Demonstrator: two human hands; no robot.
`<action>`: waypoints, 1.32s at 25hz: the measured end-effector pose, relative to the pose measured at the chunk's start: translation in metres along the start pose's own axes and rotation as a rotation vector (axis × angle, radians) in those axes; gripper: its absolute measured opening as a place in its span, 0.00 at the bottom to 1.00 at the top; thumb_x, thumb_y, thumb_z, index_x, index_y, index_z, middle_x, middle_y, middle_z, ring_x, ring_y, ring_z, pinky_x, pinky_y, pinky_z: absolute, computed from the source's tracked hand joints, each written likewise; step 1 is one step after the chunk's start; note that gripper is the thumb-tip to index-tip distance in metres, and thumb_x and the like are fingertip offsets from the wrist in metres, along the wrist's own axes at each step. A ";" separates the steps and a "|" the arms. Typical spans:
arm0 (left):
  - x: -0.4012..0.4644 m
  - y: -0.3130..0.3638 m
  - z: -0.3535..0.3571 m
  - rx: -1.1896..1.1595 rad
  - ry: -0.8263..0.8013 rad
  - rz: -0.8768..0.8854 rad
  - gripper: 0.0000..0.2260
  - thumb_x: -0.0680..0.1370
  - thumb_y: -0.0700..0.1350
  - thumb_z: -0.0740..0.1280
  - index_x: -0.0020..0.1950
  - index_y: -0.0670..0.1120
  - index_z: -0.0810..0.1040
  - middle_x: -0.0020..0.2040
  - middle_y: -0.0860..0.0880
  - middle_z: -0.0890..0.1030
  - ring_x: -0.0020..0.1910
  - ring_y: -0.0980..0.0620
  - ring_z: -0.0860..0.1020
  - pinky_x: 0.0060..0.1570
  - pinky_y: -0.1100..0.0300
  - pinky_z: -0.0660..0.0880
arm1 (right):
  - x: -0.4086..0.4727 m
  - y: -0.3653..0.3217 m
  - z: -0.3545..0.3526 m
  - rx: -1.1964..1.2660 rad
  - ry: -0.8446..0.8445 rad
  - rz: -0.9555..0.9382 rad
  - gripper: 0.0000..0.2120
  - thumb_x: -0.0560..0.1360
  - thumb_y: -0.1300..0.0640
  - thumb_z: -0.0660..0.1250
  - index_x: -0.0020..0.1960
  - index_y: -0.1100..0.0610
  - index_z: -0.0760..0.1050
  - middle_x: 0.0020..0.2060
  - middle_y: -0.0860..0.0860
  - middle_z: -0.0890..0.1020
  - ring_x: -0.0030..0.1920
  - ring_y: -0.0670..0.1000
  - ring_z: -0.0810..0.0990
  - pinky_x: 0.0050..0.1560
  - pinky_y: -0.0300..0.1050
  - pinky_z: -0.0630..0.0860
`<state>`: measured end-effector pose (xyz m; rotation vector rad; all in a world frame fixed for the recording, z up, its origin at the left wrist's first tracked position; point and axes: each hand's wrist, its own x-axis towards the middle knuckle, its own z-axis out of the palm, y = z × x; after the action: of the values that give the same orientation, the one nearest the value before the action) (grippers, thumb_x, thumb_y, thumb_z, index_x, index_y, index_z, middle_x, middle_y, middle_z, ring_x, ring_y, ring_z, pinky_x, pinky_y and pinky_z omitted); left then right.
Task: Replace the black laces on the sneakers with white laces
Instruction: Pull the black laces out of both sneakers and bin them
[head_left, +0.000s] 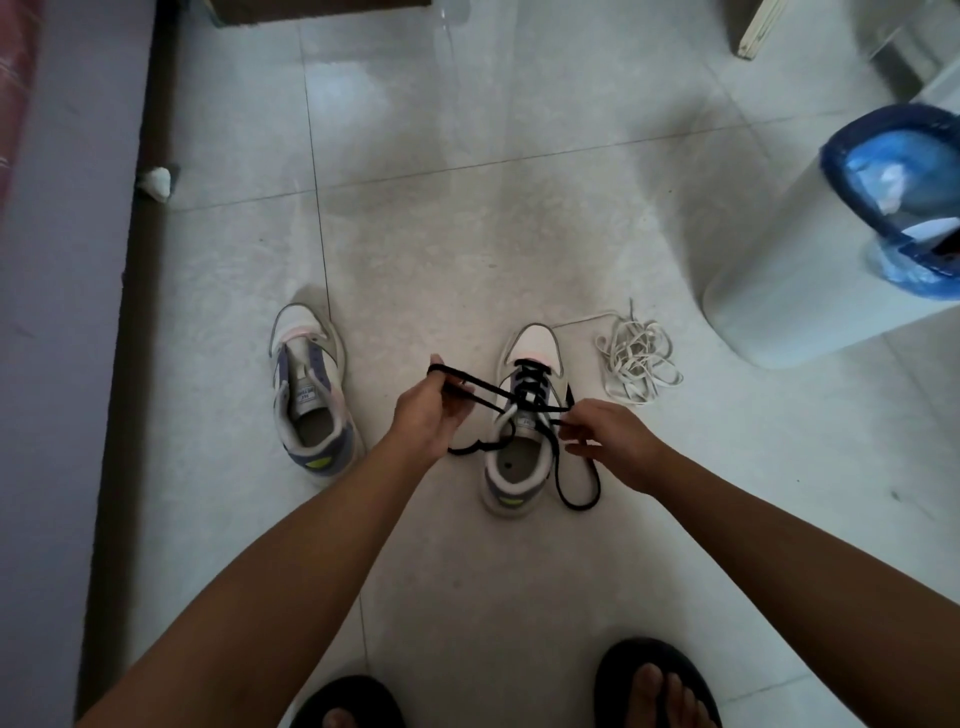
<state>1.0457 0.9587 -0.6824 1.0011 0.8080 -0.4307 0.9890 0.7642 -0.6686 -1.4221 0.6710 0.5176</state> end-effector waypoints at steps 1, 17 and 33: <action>-0.001 -0.001 0.000 -0.057 -0.064 -0.030 0.18 0.81 0.53 0.58 0.37 0.42 0.71 0.26 0.48 0.74 0.30 0.51 0.75 0.36 0.57 0.78 | 0.000 -0.001 0.001 0.153 0.010 0.017 0.10 0.75 0.65 0.60 0.36 0.59 0.74 0.33 0.53 0.78 0.38 0.48 0.77 0.44 0.42 0.72; -0.001 0.017 -0.019 0.032 -0.012 -0.087 0.20 0.82 0.56 0.53 0.41 0.42 0.71 0.25 0.47 0.69 0.27 0.51 0.69 0.39 0.53 0.75 | -0.002 0.009 -0.036 0.601 -0.032 0.115 0.24 0.77 0.53 0.56 0.23 0.55 0.64 0.21 0.53 0.67 0.29 0.53 0.73 0.44 0.47 0.75; -0.001 0.016 -0.049 2.324 -0.221 0.611 0.25 0.78 0.43 0.59 0.74 0.44 0.58 0.67 0.42 0.66 0.65 0.43 0.67 0.65 0.51 0.61 | -0.007 0.010 -0.036 0.531 -0.010 0.181 0.22 0.78 0.53 0.57 0.26 0.54 0.62 0.18 0.49 0.60 0.22 0.49 0.64 0.39 0.46 0.70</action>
<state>1.0359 1.0089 -0.6871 3.0622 -0.7272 -0.8584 0.9728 0.7295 -0.6714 -0.8648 0.8597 0.4442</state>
